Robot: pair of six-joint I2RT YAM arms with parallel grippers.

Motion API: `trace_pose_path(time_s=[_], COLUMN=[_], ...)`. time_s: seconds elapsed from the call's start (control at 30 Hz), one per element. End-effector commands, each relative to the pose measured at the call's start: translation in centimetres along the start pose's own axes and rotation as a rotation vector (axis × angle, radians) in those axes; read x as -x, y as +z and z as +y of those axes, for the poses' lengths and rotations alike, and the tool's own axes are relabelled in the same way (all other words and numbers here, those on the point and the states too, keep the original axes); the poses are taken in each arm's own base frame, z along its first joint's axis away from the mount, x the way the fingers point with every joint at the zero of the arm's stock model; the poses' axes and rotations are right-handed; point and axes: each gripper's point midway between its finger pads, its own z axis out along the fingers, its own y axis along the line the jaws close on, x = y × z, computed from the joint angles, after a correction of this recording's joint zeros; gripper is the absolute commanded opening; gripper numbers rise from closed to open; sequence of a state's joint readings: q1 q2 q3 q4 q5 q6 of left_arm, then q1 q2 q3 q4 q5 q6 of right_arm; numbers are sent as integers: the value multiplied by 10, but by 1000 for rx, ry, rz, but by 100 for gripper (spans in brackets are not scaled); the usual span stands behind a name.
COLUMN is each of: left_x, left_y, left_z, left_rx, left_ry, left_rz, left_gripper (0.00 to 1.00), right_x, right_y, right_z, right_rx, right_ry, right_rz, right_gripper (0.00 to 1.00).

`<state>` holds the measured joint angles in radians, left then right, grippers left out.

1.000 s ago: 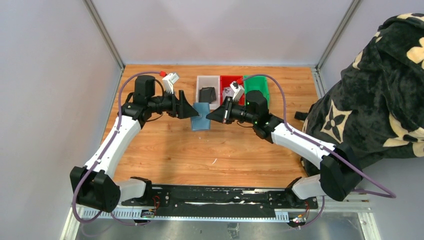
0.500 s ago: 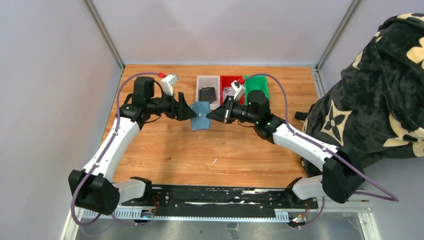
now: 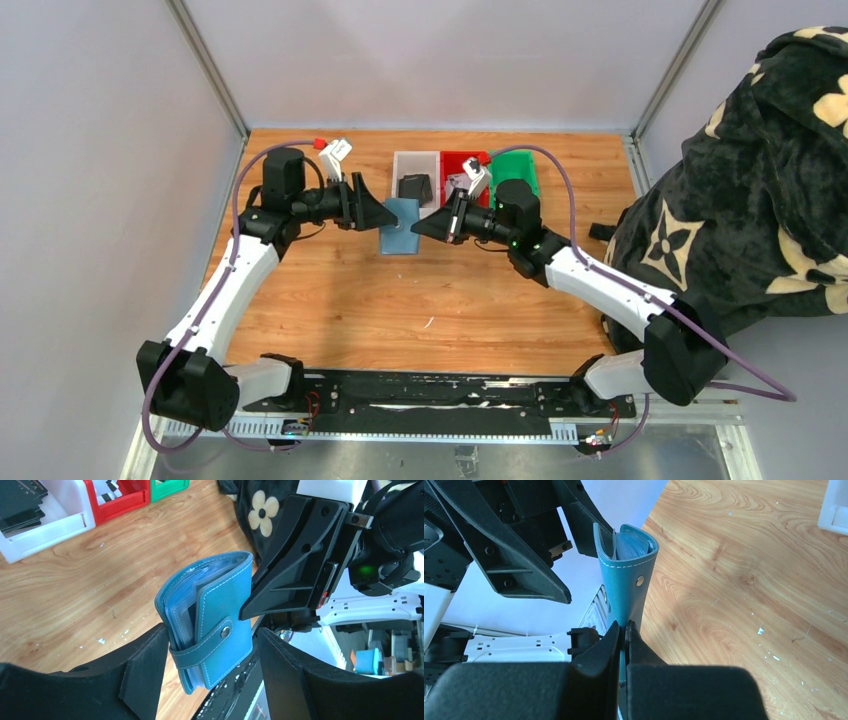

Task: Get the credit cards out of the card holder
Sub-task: Open the card holder.

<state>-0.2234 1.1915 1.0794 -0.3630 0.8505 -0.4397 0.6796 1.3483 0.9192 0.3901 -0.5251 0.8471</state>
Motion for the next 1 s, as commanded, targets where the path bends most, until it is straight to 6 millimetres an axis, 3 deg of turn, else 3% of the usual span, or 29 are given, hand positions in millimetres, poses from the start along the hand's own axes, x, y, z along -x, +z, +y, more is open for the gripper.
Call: trace_pose_path(time_s=[0.0,0.07,0.33,0.5,0.6,0.83,0.97], left_x=[-4,-3,4,6,4,-3,-3], left_y=[-1,-1,-1,-1,-4,-13,-18], left_z=[-16,-15,0,-5,-18,-42,-56], left_rx=[-71,-66,27,4,-56,-161,-208], left_ry=[-6,-2,21,28,45,49,38], left_rz=[15,12,-26,-23,-2,35,46], left_gripper=[65,62,26,9,4,0,0], right_x=[11,11,7,5,4,2,-2], right_y=[4,4,10,9,6,-9,-21], right_z=[25,25,33,34,37,48,45], right_rx=[84,84,104,113,140,261,268], right_ry=[-19,-18,-25,-25,-21,-20,-39], right_rz=[-19,-18,2,15,32,78,103], right_gripper=[0,0,0,30,43,55,61])
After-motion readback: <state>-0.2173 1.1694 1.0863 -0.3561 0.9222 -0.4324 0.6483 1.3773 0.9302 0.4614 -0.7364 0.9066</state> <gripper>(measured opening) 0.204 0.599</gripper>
